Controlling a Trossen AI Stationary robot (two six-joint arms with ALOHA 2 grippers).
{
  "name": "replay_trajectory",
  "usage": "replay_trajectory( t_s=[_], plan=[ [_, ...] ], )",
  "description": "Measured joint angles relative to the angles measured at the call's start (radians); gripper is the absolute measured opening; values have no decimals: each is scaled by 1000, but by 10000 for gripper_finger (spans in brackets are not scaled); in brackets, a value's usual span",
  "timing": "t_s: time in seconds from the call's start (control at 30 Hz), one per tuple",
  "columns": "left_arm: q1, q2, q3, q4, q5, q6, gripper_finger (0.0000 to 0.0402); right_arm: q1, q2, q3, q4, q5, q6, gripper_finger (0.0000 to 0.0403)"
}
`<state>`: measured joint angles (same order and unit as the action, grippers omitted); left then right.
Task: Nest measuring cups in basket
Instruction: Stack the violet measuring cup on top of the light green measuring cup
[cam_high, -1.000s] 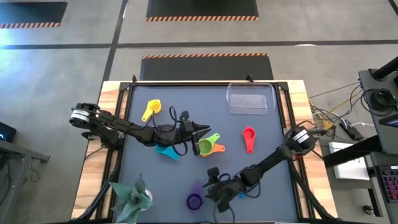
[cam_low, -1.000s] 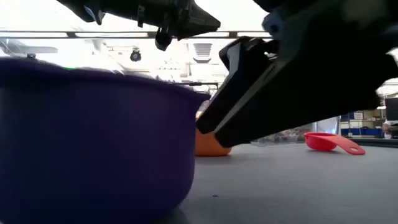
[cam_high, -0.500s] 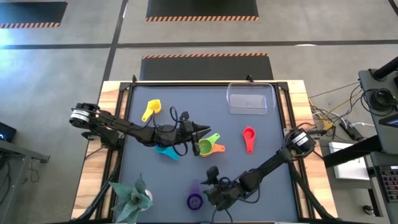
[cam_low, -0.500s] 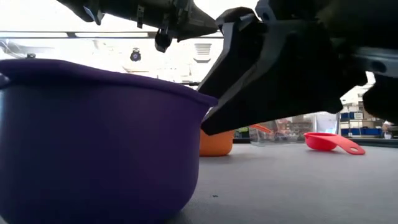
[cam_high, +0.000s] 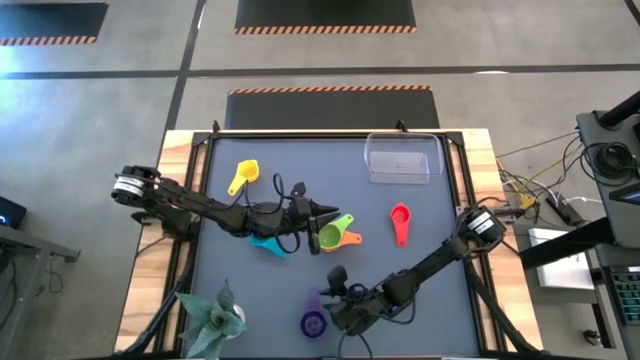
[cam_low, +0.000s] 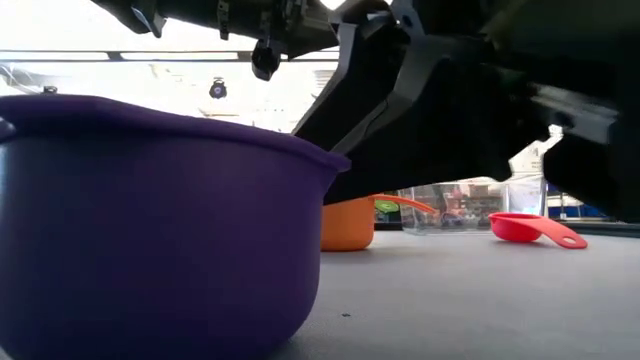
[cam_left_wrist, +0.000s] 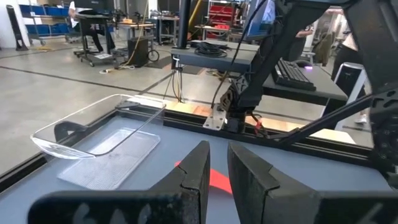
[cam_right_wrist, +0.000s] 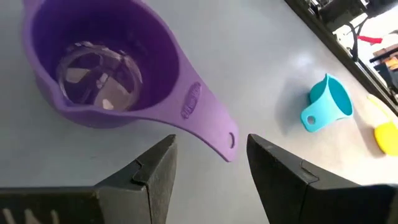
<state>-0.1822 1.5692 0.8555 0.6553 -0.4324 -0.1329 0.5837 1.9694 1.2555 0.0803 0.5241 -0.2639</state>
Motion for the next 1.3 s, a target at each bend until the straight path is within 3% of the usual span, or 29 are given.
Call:
replay_trajectory(
  t_s=[0.3,1.3],
  plan=[
    [0,0,0,0,0,0,39,-14,0,-4,5,-86,-37,183],
    [-1,0,0,-6,-2,-6,39,-57,0,-12,46,-160,-41,183]
  ],
)
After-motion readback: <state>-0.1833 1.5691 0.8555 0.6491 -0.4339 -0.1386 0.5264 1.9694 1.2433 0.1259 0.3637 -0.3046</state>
